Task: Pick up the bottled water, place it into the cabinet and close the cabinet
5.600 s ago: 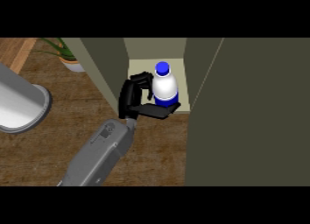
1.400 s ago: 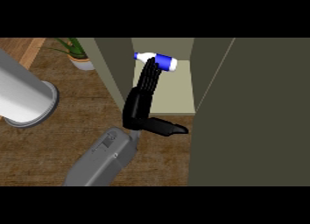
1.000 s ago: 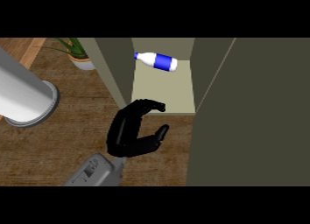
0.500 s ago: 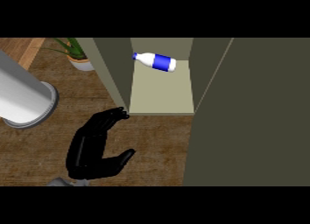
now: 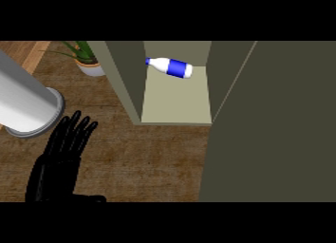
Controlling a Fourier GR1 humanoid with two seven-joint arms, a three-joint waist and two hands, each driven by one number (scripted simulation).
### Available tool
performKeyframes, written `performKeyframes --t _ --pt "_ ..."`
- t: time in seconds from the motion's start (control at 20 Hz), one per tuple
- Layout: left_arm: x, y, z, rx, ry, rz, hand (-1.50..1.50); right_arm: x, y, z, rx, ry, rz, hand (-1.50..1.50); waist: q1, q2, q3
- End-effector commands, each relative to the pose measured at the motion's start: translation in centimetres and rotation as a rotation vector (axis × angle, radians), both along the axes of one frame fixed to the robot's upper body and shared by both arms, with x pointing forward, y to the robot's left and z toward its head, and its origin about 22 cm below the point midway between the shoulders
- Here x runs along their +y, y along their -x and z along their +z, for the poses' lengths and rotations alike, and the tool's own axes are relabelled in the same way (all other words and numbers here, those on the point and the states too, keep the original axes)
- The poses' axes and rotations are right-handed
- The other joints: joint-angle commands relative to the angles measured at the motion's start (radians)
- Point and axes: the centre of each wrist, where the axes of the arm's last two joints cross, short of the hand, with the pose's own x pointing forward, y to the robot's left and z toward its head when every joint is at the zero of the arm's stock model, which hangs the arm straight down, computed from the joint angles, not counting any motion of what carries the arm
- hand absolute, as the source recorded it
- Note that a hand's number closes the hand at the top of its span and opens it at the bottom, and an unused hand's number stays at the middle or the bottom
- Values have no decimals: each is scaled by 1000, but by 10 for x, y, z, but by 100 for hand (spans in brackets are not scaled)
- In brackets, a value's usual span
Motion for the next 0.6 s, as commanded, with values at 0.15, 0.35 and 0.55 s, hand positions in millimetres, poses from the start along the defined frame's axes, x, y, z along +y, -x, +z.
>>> performKeyframes --t 0.15,0.35,0.55 --pt "38 22 5 21 22 14 -150 13 -1 45 -178 158 178 150 28 -6 -6" --pt "56 25 12 12 17 11 -150 22 -3 41 -148 103 211 150 41 1 -8" --pt "71 32 17 12 6 3 -150 35 1 33 -55 -39 182 150 61 7 -8"
